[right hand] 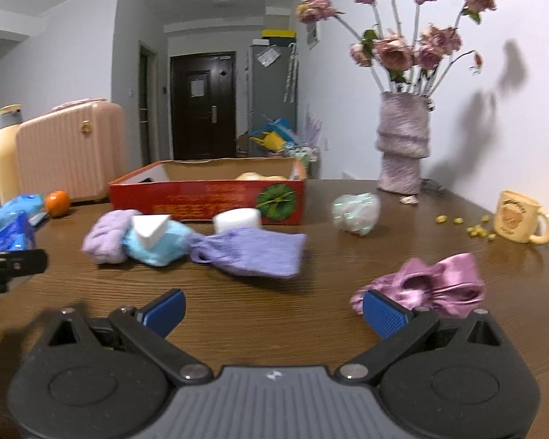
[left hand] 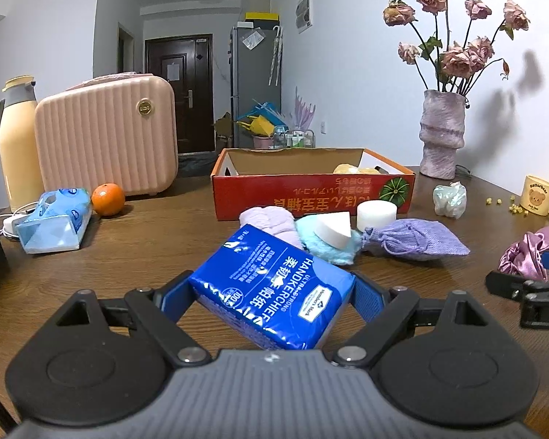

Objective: Organize soft objects
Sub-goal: 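Grasp the pink satin scrunchie with the right tool while the left holds the tissues, then lift and carry the tissue pack and scrunchie over the red box with both tools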

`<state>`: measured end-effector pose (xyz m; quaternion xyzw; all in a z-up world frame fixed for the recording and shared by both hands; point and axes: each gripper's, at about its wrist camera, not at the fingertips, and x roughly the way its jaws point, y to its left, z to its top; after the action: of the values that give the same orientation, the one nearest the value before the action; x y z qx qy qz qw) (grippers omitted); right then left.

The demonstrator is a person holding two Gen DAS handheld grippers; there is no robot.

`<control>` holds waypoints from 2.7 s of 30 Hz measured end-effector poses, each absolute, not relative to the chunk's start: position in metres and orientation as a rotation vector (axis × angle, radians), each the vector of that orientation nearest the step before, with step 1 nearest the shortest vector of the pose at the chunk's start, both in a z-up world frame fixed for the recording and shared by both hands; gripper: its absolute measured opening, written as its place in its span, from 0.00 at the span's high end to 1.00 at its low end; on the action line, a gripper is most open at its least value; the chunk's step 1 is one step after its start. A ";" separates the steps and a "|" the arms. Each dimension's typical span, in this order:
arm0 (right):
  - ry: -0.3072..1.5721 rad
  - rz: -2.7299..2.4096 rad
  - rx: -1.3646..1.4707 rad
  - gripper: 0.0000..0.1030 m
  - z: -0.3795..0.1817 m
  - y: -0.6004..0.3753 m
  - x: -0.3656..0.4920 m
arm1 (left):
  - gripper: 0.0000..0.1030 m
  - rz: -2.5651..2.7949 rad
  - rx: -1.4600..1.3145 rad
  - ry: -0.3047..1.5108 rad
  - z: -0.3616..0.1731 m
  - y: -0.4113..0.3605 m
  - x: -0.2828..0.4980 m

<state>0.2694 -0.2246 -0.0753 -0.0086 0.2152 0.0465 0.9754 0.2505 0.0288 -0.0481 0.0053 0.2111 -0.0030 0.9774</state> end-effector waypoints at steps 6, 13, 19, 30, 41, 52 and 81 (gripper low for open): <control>0.414 0.033 -0.072 0.00 -0.075 -0.255 0.273 | 0.13 -0.001 0.005 0.431 -0.049 0.021 0.253; 0.405 0.000 -0.110 0.00 -0.076 -0.283 0.285 | 0.13 0.006 0.001 0.439 -0.051 0.012 0.257; 0.443 -0.007 -0.137 0.00 -0.080 -0.306 0.311 | 0.13 0.011 0.001 0.452 -0.053 0.007 0.261; 0.608 0.064 -0.041 0.00 -0.096 -0.339 0.362 | 0.13 0.014 -0.004 0.478 -0.057 0.005 0.268; 0.669 0.128 0.098 0.09 -0.104 -0.354 0.374 | 0.13 0.019 -0.008 0.487 -0.057 0.005 0.270; 0.648 0.152 0.113 0.43 -0.101 -0.354 0.369 | 0.13 0.012 -0.011 0.467 -0.056 0.007 0.264; 0.377 0.218 0.052 0.61 -0.077 -0.273 0.297 | 0.13 0.010 -0.027 0.385 -0.044 0.010 0.248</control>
<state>0.2972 -0.2732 -0.0771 0.0256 0.1868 0.1079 0.9761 0.2480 0.0100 -0.0439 -0.0135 0.1913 0.0050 0.9814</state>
